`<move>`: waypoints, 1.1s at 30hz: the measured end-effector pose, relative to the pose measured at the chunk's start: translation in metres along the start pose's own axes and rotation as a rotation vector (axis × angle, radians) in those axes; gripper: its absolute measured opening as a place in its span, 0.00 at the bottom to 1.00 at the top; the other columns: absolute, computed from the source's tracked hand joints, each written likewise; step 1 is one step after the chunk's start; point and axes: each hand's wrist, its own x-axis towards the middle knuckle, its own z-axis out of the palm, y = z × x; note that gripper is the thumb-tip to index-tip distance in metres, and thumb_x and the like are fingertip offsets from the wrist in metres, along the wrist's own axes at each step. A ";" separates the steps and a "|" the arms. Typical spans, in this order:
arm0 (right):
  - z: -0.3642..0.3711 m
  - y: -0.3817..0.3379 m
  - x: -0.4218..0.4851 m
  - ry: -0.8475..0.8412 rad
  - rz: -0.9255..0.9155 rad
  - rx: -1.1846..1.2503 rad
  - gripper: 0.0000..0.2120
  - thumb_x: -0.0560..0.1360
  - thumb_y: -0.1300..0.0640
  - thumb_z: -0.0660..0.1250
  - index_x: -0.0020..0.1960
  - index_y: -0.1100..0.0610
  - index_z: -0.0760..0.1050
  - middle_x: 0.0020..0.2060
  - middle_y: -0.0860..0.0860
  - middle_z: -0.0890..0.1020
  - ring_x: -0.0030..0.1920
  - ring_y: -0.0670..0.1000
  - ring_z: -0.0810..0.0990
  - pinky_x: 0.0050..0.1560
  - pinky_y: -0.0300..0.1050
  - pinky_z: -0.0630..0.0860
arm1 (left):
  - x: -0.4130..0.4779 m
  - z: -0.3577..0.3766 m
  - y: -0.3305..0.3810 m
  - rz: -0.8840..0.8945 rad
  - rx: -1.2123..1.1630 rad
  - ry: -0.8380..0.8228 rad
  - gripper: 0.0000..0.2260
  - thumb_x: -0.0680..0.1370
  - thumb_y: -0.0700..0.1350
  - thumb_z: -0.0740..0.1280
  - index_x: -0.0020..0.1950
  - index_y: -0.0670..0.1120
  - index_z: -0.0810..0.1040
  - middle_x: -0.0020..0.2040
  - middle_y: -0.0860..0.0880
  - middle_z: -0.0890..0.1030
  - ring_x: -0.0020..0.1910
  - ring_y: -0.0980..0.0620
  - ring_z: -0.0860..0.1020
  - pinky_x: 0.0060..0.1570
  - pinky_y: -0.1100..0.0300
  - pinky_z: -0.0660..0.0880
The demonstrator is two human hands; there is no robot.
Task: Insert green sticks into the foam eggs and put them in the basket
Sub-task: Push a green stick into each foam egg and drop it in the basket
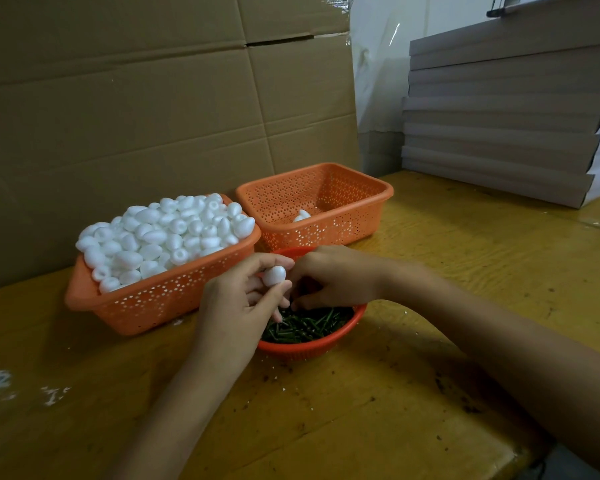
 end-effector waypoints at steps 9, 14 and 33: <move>0.001 -0.001 -0.001 0.011 0.006 -0.026 0.06 0.80 0.55 0.72 0.56 0.55 0.81 0.47 0.47 0.83 0.45 0.46 0.76 0.46 0.46 0.72 | -0.002 0.000 0.001 0.007 -0.117 0.019 0.14 0.75 0.33 0.77 0.53 0.50 0.86 0.45 0.50 0.88 0.39 0.48 0.88 0.38 0.58 0.84; 0.001 -0.001 -0.001 0.012 0.023 -0.053 0.09 0.80 0.53 0.71 0.57 0.56 0.81 0.50 0.53 0.85 0.50 0.54 0.82 0.51 0.55 0.78 | -0.001 0.001 -0.001 -0.018 -0.145 0.028 0.12 0.74 0.33 0.78 0.52 0.48 0.87 0.42 0.49 0.88 0.40 0.48 0.89 0.42 0.56 0.86; 0.001 0.002 0.001 0.019 -0.037 -0.021 0.09 0.80 0.53 0.73 0.60 0.49 0.83 0.44 0.36 0.75 0.43 0.38 0.71 0.38 0.30 0.65 | 0.001 -0.001 -0.002 -0.053 -0.244 0.035 0.15 0.79 0.30 0.73 0.58 0.48 0.86 0.53 0.54 0.89 0.47 0.49 0.89 0.49 0.61 0.84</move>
